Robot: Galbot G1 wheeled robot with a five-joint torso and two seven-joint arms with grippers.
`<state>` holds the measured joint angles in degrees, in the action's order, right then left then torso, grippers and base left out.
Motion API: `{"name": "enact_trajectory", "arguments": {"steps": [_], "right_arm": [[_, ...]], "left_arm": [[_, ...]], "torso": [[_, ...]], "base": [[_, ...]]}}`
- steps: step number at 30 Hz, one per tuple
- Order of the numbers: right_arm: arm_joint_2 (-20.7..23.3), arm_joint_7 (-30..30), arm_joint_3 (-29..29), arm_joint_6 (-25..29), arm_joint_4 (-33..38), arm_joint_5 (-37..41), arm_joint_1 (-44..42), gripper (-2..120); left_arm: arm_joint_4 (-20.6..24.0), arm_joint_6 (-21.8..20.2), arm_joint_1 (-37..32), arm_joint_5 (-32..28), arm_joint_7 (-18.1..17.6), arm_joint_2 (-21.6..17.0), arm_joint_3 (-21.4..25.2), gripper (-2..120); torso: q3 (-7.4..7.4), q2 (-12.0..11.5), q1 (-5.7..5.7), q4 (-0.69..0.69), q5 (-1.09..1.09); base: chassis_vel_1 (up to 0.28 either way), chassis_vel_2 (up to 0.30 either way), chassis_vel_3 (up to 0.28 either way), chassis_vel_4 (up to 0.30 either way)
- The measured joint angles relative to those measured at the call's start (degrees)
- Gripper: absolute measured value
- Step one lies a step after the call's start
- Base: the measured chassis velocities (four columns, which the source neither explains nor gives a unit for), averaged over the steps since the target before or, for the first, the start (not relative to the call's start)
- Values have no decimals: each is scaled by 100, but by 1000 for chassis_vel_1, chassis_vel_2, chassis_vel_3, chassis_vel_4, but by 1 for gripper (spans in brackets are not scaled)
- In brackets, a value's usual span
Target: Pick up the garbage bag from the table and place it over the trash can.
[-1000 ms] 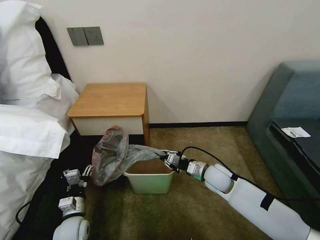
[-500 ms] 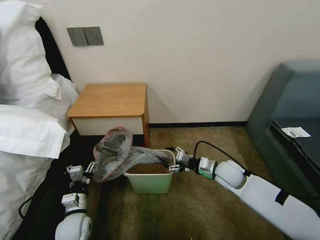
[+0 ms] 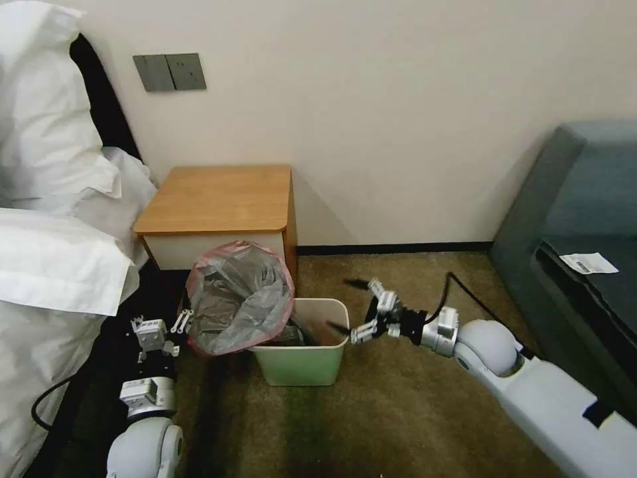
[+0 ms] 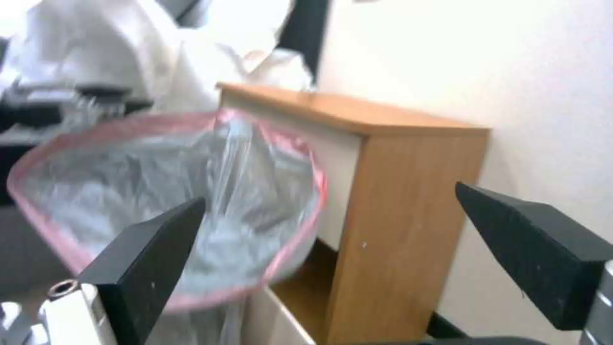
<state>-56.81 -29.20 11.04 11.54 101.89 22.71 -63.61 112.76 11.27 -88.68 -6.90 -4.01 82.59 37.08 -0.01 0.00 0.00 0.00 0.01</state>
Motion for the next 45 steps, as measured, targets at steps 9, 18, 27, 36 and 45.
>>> {"name": "enact_trajectory", "arguments": {"steps": [9,18,27,36,45], "right_arm": [[-325,-106,539,219,422,-267,-822,100],[-379,-250,723,301,354,-347,-939,100],[-634,-212,804,378,314,-502,-1057,100],[-814,-198,938,506,347,-629,-1312,100],[-884,-398,985,605,370,-661,-1497,100]], "left_arm": [[-36,-258,-218,-9,-44,-206,-787,69],[142,-61,-410,46,-75,-169,-483,69],[1039,-189,-436,-707,43,-268,-249,69],[1552,-1403,-146,-3318,1039,-788,-603,67],[387,-1334,153,-2991,743,-731,-614,66]], "torso": [[0,0,0,-1,-3],[0,-1,0,0,-2],[0,-1,0,0,-2],[0,-1,1,-1,0],[1,-1,1,0,-2]], "base": [[0,0,0,0],[0,0,0,0],[0,0,0,0],[0,0,0,0],[0,0,0,0]]}}
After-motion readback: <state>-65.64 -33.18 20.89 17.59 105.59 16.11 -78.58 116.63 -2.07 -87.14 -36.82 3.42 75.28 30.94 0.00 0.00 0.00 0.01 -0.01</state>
